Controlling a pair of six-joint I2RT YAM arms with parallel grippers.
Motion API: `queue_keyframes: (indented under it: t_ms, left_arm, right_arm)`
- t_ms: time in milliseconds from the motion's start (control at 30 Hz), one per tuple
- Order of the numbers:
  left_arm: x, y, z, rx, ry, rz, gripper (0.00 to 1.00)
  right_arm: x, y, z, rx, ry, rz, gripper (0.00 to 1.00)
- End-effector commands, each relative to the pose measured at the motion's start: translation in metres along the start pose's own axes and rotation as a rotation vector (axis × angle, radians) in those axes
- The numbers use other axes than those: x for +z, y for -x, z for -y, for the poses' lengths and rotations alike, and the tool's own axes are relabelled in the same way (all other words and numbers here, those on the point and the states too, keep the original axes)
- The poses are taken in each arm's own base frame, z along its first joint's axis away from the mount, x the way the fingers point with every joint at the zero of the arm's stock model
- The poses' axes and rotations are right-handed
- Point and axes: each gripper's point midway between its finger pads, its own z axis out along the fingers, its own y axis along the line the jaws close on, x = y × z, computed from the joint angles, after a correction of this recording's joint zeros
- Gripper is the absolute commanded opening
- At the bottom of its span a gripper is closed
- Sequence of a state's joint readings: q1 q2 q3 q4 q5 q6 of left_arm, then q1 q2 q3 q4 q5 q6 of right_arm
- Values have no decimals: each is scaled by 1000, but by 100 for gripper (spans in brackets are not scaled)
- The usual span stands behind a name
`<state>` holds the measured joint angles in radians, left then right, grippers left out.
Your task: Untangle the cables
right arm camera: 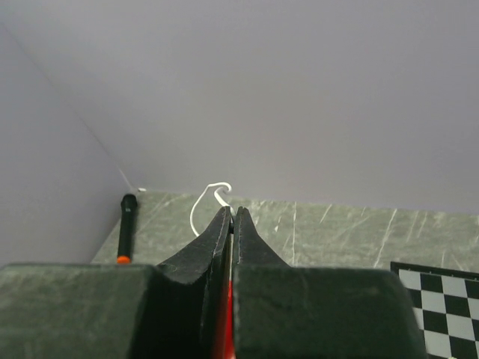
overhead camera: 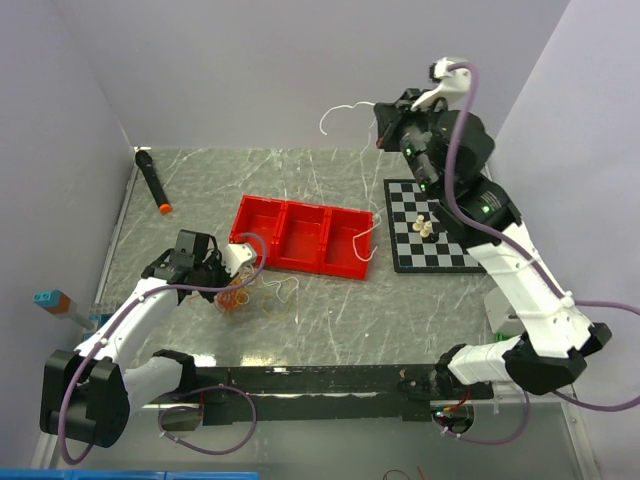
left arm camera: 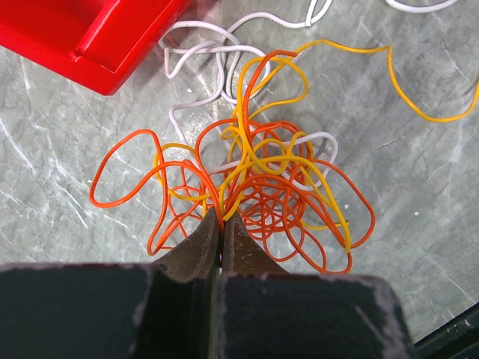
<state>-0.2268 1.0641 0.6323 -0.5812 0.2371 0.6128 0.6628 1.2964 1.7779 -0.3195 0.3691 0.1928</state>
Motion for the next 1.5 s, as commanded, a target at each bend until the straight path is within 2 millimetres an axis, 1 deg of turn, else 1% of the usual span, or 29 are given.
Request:
queue_keyframes:
  t_ms: [0, 233, 333, 467, 600, 633, 700, 933, 1067, 1233, 1333, 1400, 1467]
  left_arm:
    - [1, 5, -3, 7, 16, 21, 1]
    - [3, 2, -3, 10, 20, 18, 1]
    - [3, 1, -3, 11, 21, 16, 1]
    - [3, 0, -3, 14, 25, 15, 1]
    - [4, -3, -2, 17, 26, 10, 1]
    - [5, -4, -2, 16, 25, 9, 1]
    - [4, -3, -2, 16, 26, 12, 1]
    - [4, -2, -3, 19, 27, 12, 1]
    - [4, -1, -3, 18, 23, 12, 1]
    - [4, 0, -3, 16, 23, 9, 1]
    - [4, 1, -3, 13, 20, 11, 1]
    - [4, 2, -4, 10, 18, 11, 1]
    - [4, 2, -3, 6, 14, 9, 1]
  right_arm:
    - [6, -4, -6, 22, 22, -3, 0]
    - [14, -12, -3, 5, 3, -19, 0]
    - [18, -19, 0, -1, -12, -34, 0]
    - [23, -32, 9, -12, -41, -55, 0]
    - [23, -45, 18, -16, -69, -77, 0]
    - [22, -46, 21, -14, -75, -77, 0]
    - [20, -45, 27, -4, -91, -72, 0]
    - [6, -30, 48, 7, -130, -36, 0]
    - [-2, -28, 58, 3, -153, -29, 0]
    - [-15, -19, 65, 15, -155, -7, 0]
    - [-19, -15, 63, 24, -140, -2, 0]
    - [-18, -18, 62, 29, -138, -12, 0]
    - [-15, -25, 61, 31, -134, -26, 0]
